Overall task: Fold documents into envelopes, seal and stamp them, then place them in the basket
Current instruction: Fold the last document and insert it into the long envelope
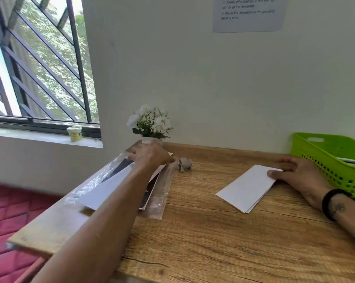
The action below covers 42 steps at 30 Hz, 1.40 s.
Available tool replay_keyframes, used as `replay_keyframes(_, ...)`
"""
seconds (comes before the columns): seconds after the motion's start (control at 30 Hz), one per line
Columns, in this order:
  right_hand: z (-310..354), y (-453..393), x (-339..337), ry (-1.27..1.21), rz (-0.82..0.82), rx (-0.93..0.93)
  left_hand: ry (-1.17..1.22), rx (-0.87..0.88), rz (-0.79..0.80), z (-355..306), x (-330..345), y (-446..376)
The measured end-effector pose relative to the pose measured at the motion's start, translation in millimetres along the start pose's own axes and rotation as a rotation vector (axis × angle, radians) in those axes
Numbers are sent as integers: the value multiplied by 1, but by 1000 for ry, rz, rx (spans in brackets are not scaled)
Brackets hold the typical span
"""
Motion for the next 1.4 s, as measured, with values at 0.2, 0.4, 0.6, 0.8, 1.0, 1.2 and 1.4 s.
replay_keyframes(0.2, -3, -3, 0, 10, 62, 39, -107, -37, 17, 2, -2, 4)
replay_keyframes(0.4, 7, 1, -1, 142, 137, -21, -94, -2, 20, -3, -8, 5)
replay_keyframes(0.6, 23, 10, 1, 327, 199, -100, 42, 179, -43, -37, -26, 22)
replay_keyframes(0.8, 11, 1, -5, 126, 89, 28, 146, 316, -193, -58, -37, 38)
replay_keyframes(1.0, 10, -5, -16, -441, -16, 257, 236, 569, -347, -82, -42, 56)
replay_keyframes(1.2, 7, -18, -14, -898, -76, 344, 307, 737, -352, -93, -37, 68)
replay_keyframes(1.4, 5, -8, -8, -904, -142, 359, 335, 857, -308, -102, -30, 75)
Point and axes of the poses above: each hand's wrist, its own y-axis away from the middle knuckle, its own x-axis out of the palm, z = x × y, the point moved 6 cm from there along -y, towards the middle knuckle, and after that the axes turned 10 degrees about -z, right-handed, at the moved point
